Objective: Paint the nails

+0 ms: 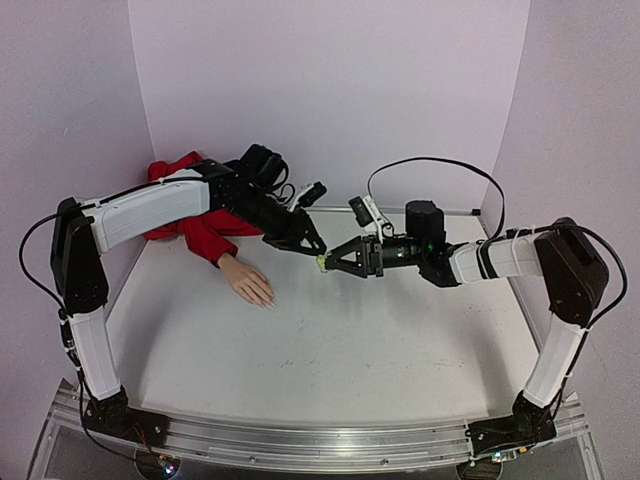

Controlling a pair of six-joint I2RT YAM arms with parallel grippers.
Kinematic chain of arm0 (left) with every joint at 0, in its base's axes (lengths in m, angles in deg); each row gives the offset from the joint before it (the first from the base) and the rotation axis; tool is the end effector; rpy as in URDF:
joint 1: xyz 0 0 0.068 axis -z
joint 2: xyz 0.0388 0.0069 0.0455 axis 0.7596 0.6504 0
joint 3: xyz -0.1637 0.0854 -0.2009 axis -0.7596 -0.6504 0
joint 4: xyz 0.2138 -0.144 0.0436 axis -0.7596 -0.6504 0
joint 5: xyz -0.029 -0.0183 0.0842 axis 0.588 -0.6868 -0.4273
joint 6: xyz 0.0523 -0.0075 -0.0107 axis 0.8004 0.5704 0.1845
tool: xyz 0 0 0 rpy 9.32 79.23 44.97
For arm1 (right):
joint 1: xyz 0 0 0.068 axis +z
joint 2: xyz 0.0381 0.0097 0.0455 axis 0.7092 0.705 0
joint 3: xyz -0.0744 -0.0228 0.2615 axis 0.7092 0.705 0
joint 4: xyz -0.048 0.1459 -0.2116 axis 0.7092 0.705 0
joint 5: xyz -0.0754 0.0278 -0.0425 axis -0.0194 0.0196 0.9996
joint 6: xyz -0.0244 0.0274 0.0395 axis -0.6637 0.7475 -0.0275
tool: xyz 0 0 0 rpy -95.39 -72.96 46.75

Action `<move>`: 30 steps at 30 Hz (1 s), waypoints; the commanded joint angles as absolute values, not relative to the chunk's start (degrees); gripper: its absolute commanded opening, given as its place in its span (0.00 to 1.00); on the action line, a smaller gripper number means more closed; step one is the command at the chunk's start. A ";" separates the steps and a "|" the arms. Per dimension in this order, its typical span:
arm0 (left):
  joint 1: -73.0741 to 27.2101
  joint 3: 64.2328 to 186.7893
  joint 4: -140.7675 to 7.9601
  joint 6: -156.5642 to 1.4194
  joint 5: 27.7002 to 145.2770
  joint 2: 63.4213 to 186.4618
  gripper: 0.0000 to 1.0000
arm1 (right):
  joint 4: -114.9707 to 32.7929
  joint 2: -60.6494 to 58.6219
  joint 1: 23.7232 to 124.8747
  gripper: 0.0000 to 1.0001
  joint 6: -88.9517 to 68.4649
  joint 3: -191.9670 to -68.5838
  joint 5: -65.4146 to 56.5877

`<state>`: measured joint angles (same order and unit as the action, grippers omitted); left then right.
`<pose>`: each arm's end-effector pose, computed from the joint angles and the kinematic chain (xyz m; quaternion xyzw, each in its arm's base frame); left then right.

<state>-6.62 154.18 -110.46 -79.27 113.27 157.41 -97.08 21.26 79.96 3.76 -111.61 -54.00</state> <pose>0.2936 -0.2999 0.3165 0.3297 0.8368 -0.4059 0.1622 0.2996 0.2445 0.2489 -0.4308 0.5215 0.5865 0.4454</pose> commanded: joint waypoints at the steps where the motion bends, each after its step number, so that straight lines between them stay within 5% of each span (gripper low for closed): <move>1: -6.41 157.01 -108.06 -76.78 115.85 153.72 0.00 | -102.10 22.37 80.64 0.43 4.12 -115.24 -58.03; 16: -6.41 156.03 -108.11 -75.40 114.17 151.16 0.00 | -102.68 23.91 82.28 0.26 3.71 -117.29 -58.78; 22: -6.37 155.87 -108.14 -77.33 111.75 150.88 0.00 | -102.40 23.53 82.49 0.01 2.87 -117.65 -54.07; 25: -6.37 155.43 -108.51 -80.55 106.50 150.55 0.00 | -99.45 22.29 83.02 0.00 0.06 -117.34 -42.48; 30: -6.28 152.84 -109.07 -89.87 92.45 149.82 0.00 | -91.60 18.28 92.18 0.00 -10.21 -118.25 11.62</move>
<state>-6.82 153.94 -110.31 -82.81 103.66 154.04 -95.57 22.76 86.19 -4.11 -115.76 -32.67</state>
